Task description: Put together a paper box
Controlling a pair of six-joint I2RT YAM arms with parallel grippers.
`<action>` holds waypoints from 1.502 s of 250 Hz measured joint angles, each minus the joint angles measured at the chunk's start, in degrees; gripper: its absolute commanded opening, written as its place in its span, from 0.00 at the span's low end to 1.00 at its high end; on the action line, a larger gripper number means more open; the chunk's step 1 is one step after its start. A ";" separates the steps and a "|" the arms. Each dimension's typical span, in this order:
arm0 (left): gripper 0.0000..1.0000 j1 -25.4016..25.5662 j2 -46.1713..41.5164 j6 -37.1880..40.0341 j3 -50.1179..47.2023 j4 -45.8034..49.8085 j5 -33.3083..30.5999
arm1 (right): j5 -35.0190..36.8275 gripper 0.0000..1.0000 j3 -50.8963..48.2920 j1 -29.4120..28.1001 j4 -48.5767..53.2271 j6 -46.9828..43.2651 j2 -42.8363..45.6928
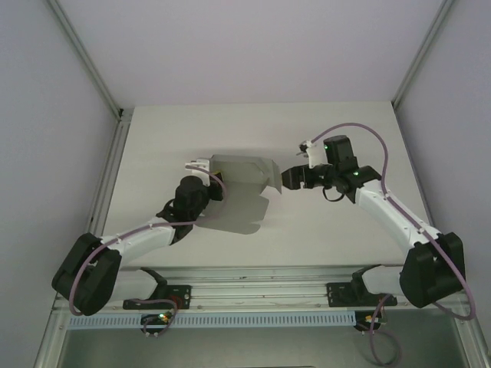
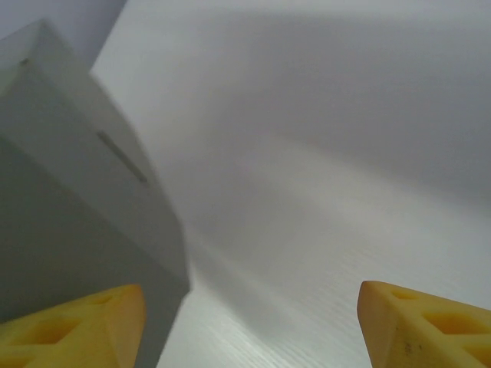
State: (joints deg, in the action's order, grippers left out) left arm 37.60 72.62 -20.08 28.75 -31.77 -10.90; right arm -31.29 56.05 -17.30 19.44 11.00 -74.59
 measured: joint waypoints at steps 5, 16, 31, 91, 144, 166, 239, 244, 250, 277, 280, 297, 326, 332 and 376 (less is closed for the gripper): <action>0.00 0.02 0.00 0.00 0.00 0.00 0.02 | -0.83 0.76 0.02 -0.61 -0.46 -0.15 -0.07; 0.00 0.02 0.00 0.00 0.00 0.00 0.11 | -2.03 0.76 0.02 -1.79 -1.51 -0.44 -0.07; 0.00 0.07 0.00 0.00 0.02 -0.02 0.26 | -3.37 0.76 0.07 -3.39 -3.02 -0.68 -0.11; 0.00 0.24 0.17 0.28 0.04 -0.02 0.66 | -3.80 0.76 2.82 -8.46 -4.87 -1.77 -5.11; 0.00 0.35 0.17 0.46 0.04 0.09 -0.09 | -2.49 0.80 5.09 -10.75 -6.12 -1.88 -8.41; 0.00 0.35 0.17 0.63 0.04 0.09 -0.44 | -0.52 0.80 5.49 -11.78 -6.23 -1.79 -8.85; 0.00 1.09 0.24 1.53 0.17 3.08 -4.04 | 15.21 0.63 6.05 -16.50 -7.85 1.75 -11.80; 0.00 1.11 0.28 1.70 0.17 3.21 -4.35 | 16.83 0.61 6.05 -17.07 -8.00 2.34 -11.98; 0.00 1.22 0.42 1.75 0.22 3.41 -4.79 | 18.38 0.61 6.08 -17.49 -8.22 2.45 -12.15; 0.00 1.44 0.61 1.73 0.63 4.50 -6.40 | 23.74 0.62 6.29 -18.82 -9.64 3.82 -13.22; 0.00 1.44 0.61 1.73 0.68 4.57 -6.49 | 24.04 0.62 6.29 -18.86 -9.86 3.91 -13.35; 0.00 1.46 0.81 1.73 0.90 4.85 -7.19 | 25.20 0.65 6.36 -18.86 -11.10 4.22 -14.34; 0.00 1.57 0.94 1.70 1.03 5.68 -8.35 | 24.55 0.67 6.34 -18.60 -13.73 4.26 -16.24; 0.00 1.57 0.94 1.70 1.03 5.75 -8.57 | 24.04 0.67 6.34 -18.51 -14.05 4.24 -16.44; 0.00 1.79 0.94 1.66 1.57 5.88 -9.46 | 18.34 0.67 5.99 -18.16 -16.79 4.24 -16.76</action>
State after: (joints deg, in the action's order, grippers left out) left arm 39.40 73.56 -18.41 30.33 -25.89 -20.36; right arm -12.95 62.04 -35.46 2.66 15.25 -91.35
